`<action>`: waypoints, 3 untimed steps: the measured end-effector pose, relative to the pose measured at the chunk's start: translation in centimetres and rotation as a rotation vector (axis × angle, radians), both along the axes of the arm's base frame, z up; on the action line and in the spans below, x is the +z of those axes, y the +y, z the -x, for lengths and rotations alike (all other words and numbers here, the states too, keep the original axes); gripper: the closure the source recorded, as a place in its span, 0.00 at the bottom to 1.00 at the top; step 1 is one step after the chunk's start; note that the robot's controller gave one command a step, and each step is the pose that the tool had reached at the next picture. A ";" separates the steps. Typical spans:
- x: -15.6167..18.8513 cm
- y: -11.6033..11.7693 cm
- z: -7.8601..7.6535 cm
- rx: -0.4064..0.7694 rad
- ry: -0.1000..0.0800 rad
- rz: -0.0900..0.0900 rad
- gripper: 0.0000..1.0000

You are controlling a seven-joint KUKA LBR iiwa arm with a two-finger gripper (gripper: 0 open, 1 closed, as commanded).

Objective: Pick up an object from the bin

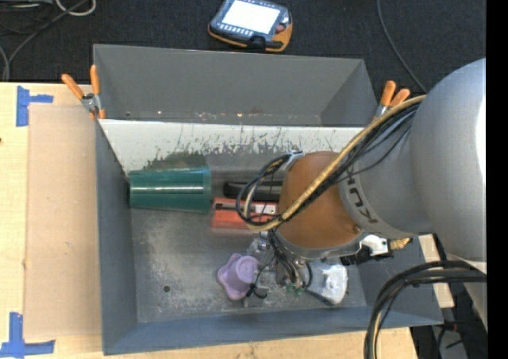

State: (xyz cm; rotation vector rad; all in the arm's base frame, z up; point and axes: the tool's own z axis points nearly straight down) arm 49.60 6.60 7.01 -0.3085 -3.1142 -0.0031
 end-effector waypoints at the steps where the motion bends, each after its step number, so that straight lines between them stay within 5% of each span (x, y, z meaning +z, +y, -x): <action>1: 0.0 1.8 0.0 0.013 -0.001 -0.001 1.00; 2: 9.9 1.8 0.5 -0.016 0.006 0.002 1.00; 3: 3.9 3.3 0.7 -0.017 0.005 0.001 1.00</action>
Offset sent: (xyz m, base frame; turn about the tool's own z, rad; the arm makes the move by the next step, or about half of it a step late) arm -0.0065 0.0195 0.2206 0.0480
